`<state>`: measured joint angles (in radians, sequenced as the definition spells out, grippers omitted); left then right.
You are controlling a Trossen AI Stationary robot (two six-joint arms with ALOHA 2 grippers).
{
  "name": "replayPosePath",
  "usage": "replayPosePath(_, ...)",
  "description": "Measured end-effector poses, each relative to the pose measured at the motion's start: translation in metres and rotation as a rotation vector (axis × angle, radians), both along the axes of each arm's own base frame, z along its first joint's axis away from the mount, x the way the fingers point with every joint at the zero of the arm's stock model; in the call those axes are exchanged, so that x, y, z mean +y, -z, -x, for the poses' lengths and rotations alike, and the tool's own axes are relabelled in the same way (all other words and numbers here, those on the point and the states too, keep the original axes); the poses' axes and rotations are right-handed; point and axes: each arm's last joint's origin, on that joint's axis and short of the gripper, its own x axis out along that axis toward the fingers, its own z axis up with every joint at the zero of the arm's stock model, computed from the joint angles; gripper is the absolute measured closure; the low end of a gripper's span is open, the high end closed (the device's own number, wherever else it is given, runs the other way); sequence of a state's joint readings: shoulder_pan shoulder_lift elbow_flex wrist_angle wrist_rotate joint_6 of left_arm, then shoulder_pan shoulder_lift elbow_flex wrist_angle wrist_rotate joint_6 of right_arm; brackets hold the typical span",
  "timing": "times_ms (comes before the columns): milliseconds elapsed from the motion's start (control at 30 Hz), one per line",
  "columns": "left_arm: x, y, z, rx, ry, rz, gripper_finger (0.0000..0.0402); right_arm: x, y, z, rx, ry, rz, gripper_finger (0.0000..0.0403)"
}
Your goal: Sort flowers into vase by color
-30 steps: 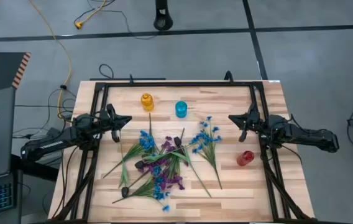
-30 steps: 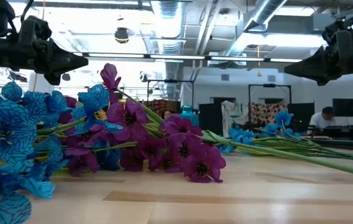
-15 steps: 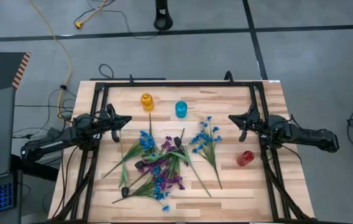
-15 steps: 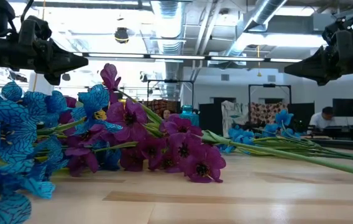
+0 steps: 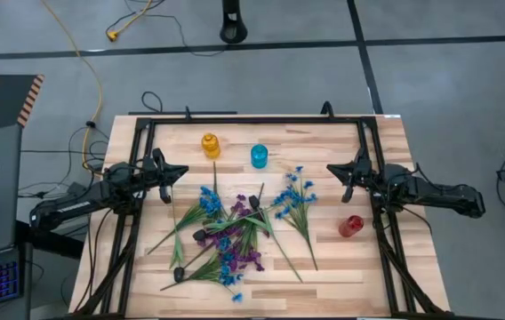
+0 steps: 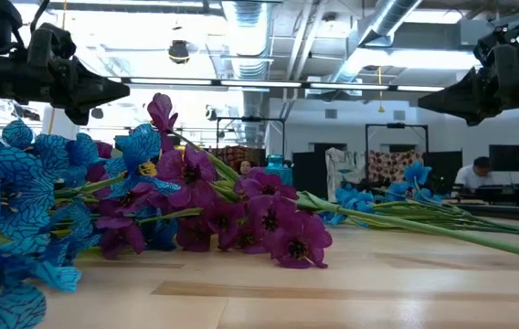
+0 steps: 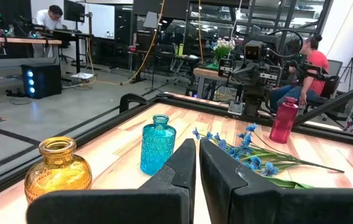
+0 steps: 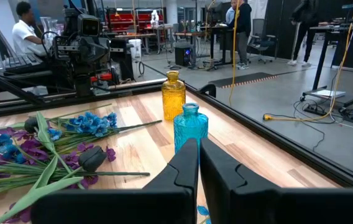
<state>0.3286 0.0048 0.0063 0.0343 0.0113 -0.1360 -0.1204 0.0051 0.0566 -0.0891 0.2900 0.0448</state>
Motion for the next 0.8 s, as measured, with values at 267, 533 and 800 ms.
replayPosePath(267,0.0000,0.0000,0.0000,0.000,0.000,0.000,0.0393,0.0000,0.0000,0.0000,0.000,0.000,0.000,0.0358)
replayPosePath(533,0.0000,-0.0001,0.0000,-0.001,0.000,0.000,0.0393,0.0000,-0.0008,-0.0002,-0.012,0.000,0.002,0.0358)
replayPosePath(800,0.0000,-0.0001,0.0000,-0.001,0.000,0.000,0.0393,-0.0004,-0.0012,0.0000,-0.025,0.013,-0.016,0.0357)
